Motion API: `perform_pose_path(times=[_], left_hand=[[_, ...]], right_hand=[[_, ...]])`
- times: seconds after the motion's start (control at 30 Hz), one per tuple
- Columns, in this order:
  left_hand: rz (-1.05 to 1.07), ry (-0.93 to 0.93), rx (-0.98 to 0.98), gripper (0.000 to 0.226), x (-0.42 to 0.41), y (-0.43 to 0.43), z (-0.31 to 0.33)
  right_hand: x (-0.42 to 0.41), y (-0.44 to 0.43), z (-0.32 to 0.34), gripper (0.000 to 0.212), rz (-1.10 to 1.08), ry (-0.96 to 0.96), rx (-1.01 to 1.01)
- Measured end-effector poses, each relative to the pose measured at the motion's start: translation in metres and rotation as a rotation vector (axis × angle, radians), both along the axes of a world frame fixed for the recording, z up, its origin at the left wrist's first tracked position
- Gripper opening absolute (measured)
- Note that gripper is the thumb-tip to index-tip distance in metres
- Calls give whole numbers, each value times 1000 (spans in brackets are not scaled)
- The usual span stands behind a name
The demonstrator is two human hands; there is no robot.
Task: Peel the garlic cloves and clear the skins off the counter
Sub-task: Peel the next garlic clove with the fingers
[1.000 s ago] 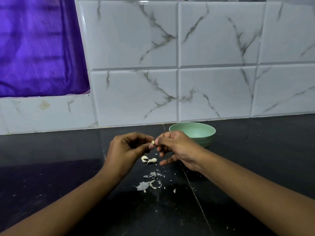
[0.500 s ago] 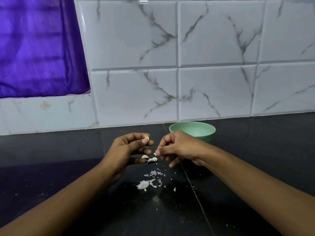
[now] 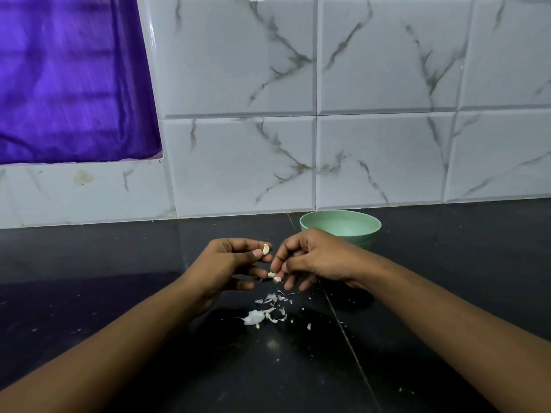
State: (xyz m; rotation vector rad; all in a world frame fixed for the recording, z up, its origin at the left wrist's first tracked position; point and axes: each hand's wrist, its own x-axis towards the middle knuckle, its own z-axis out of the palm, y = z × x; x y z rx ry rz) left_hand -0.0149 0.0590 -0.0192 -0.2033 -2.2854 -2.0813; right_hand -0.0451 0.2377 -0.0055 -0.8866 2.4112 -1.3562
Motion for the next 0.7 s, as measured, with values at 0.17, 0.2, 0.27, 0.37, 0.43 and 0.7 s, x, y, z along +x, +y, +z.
perform_pose_path(times=[0.17,0.2,0.27,0.37,0.43,0.7], left_hand=[[19,11,-66,13,-1,0,-1],[23,8,-69,12,-1,0,-1],[29,2,-71,10,-1,0,0],[31,-1,-81,5,0,0,0],[33,-5,-87,5,0,0,0],[19,-16,-130,7,0,-1,-1]], right_hand=[[2,-1,2,19,32,94,48],[2,-1,2,20,33,118,40],[3,-2,3,21,27,168,14],[3,-4,3,25,20,243,-25],[3,-5,3,26,15,268,-38],[4,-3,4,15,59,176,14]])
